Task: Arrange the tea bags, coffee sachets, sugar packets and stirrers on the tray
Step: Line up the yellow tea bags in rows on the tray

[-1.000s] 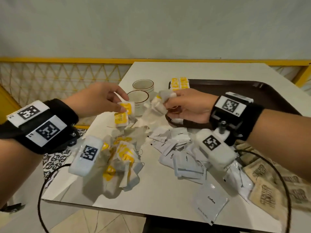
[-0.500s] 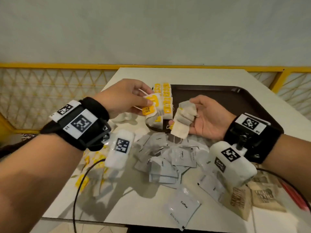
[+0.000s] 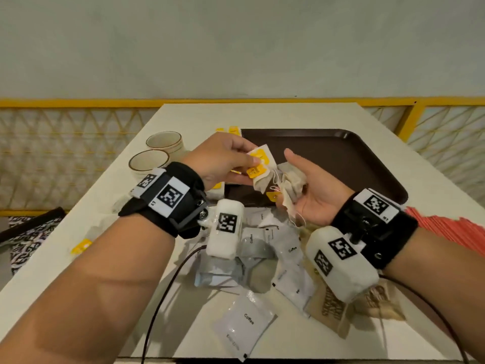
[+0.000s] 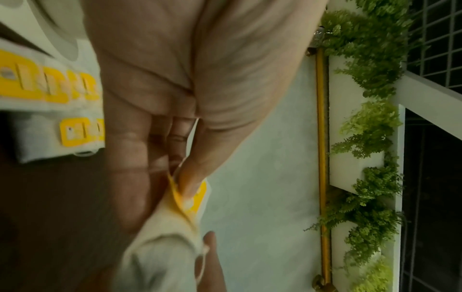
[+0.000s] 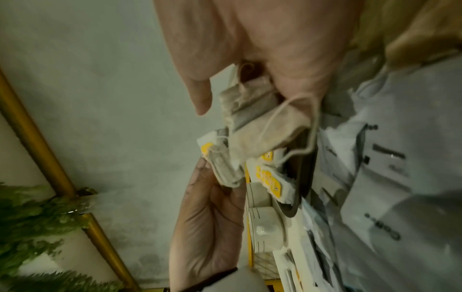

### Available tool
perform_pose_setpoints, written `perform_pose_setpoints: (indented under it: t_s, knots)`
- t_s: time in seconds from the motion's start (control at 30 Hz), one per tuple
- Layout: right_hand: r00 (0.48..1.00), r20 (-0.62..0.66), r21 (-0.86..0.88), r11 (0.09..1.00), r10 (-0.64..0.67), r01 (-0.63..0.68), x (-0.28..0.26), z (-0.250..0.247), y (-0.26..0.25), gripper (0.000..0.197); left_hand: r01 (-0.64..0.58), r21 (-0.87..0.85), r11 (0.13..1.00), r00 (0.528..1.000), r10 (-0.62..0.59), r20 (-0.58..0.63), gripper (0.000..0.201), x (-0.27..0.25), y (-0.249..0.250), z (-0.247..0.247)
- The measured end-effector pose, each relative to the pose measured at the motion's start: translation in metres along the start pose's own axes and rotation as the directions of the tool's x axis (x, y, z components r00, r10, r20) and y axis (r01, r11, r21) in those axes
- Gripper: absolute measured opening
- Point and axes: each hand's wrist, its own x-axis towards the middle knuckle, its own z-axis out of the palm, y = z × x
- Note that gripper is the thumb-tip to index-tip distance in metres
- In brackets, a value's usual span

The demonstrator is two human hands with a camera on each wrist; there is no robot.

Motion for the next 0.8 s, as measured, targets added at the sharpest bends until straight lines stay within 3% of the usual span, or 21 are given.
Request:
perform_pose_setpoints:
  t_s: [0.13, 0.27, 0.57, 0.7, 0.8]
  knots:
    - [0.994, -0.046, -0.168, 0.981, -0.103, 0.094, -0.006, -0.003, -0.008, 0.059, -0.014, 0.059, 0.998, 0.998, 0.01, 0.06, 0.017, 0.01, 0.007, 0.011]
    - [0.97, -0.083, -0.327, 0.926, -0.227, 0.188, -0.005, -0.006, -0.011, 0.037, -0.043, 0.008, 0.999, 0.996, 0.042, 0.081, 0.018, 0.019, 0.012, 0.015]
    - [0.926, -0.186, -0.314, 0.913, -0.329, 0.261, 0.004, -0.003, -0.03, 0.021, -0.067, -0.137, 0.988, 0.989, 0.084, 0.121, 0.032, 0.029, -0.007, 0.014]
    - [0.883, -0.257, -0.27, 0.906, -0.393, 0.325, 0.004, -0.007, -0.039, 0.016, -0.113, 0.056, 0.992, 0.991, 0.108, 0.082, 0.021, 0.031, -0.012, 0.003]
    - [0.894, -0.211, -0.314, 0.893, -0.396, 0.321, -0.004, -0.01, -0.036, 0.016, -0.118, 0.114, 0.986, 0.992, 0.111, 0.064, 0.011, 0.029, -0.011, -0.001]
